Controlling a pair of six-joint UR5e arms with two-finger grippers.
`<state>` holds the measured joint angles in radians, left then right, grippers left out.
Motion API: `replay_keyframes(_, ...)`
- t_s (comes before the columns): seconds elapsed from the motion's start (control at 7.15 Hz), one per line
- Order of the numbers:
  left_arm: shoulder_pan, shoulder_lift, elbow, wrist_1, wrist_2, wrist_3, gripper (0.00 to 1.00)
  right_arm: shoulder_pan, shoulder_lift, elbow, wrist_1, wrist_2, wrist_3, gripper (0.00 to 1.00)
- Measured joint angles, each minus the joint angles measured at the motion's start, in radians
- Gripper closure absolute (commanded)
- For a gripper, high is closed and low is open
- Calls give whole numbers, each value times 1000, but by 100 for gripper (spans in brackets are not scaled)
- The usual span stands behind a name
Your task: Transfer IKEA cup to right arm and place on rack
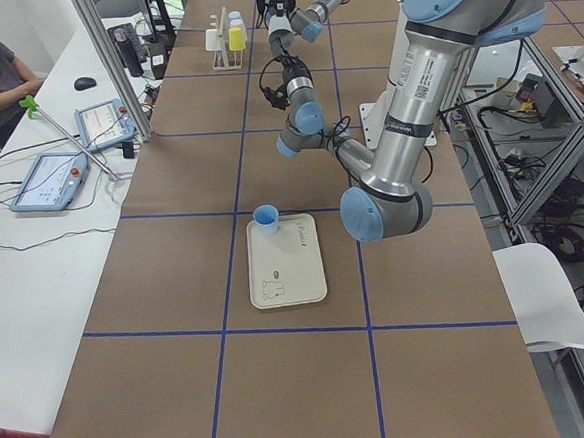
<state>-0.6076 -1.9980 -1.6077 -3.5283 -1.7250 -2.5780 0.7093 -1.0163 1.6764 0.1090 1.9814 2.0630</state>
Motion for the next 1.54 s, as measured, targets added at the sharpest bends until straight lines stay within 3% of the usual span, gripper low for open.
replay_keyframes(0.14,-42,29,11,34,-19,49,0,40,-10,-5,-15,3,-24,82)
replay_keyframes(0.28,-114,45,32,105,-95,108,0,91,-28,-13,-58,16,-90,82)
replay_keyframes(0.84,-461,54,114,547,-577,590,0,294,-108,-18,-452,113,-520,82)
replay_keyframes(1.12,-550,56,122,762,-652,823,0,399,-124,-21,-687,166,-706,82)
replay_keyframes(1.54,-580,59,116,943,-653,1031,0,585,-123,-36,-1128,279,-1161,82)
